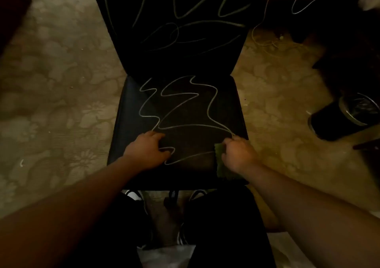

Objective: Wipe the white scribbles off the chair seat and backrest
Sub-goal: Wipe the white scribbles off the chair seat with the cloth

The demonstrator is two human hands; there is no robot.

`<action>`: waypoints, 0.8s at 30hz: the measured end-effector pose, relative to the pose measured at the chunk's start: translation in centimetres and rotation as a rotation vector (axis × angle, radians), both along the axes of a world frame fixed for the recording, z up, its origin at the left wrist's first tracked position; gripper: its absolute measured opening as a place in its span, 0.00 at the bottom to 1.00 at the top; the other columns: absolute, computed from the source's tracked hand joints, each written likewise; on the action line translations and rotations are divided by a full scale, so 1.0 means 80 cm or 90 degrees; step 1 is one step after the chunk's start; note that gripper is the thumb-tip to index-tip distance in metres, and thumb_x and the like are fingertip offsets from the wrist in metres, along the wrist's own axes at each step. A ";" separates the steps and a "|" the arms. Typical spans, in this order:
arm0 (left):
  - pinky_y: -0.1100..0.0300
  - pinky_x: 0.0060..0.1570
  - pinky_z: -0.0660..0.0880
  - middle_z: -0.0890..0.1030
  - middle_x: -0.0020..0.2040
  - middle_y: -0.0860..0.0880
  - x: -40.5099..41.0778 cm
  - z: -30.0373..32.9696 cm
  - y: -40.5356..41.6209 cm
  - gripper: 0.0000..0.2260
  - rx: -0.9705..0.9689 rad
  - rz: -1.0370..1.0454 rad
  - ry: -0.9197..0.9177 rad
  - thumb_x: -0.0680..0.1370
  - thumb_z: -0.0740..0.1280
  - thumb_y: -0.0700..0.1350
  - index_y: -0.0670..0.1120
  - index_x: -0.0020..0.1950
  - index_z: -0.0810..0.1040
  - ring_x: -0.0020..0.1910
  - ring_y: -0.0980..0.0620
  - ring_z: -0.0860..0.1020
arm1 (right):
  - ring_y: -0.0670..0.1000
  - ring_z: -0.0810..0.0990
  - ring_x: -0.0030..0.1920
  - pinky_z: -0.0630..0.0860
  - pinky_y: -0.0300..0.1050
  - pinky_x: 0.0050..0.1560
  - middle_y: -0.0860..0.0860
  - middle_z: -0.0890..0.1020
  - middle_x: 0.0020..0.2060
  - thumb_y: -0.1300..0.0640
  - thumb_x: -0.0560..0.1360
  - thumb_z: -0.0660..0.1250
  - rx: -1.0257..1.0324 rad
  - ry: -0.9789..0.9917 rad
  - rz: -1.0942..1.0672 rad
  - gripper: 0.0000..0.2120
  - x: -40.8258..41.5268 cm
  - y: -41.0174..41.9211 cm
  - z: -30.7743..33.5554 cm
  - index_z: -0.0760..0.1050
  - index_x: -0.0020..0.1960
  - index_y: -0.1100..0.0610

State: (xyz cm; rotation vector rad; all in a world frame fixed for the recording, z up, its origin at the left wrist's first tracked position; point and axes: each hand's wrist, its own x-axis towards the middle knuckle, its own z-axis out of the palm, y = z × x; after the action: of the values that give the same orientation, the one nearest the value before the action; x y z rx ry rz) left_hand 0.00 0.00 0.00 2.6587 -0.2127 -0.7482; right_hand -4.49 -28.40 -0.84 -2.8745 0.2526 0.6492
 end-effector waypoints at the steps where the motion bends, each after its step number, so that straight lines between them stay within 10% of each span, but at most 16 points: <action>1: 0.45 0.70 0.71 0.68 0.77 0.48 -0.003 -0.004 0.003 0.34 0.005 -0.003 0.002 0.75 0.71 0.63 0.54 0.79 0.68 0.76 0.46 0.68 | 0.56 0.72 0.65 0.74 0.52 0.64 0.53 0.73 0.64 0.52 0.76 0.68 -0.011 0.010 -0.005 0.20 -0.003 0.000 -0.004 0.72 0.67 0.51; 16: 0.42 0.66 0.72 0.66 0.71 0.44 -0.044 -0.062 0.044 0.34 0.139 0.081 -0.034 0.73 0.74 0.62 0.50 0.74 0.69 0.73 0.38 0.63 | 0.57 0.68 0.67 0.69 0.52 0.68 0.54 0.71 0.66 0.57 0.78 0.66 0.023 -0.105 -0.150 0.15 -0.021 0.012 -0.078 0.76 0.64 0.53; 24: 0.44 0.64 0.72 0.69 0.68 0.43 -0.059 -0.092 0.039 0.33 0.157 0.083 -0.144 0.73 0.73 0.65 0.47 0.70 0.71 0.68 0.39 0.67 | 0.53 0.72 0.59 0.69 0.43 0.59 0.51 0.75 0.55 0.56 0.80 0.65 0.163 -0.198 0.016 0.12 -0.046 0.083 -0.097 0.81 0.61 0.53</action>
State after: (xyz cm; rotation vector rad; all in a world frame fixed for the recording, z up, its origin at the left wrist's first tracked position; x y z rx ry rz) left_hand -4.74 3.15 -7.33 2.9565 -0.0047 -0.4562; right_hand -8.13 -21.75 -8.56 -2.6809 0.0810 0.2122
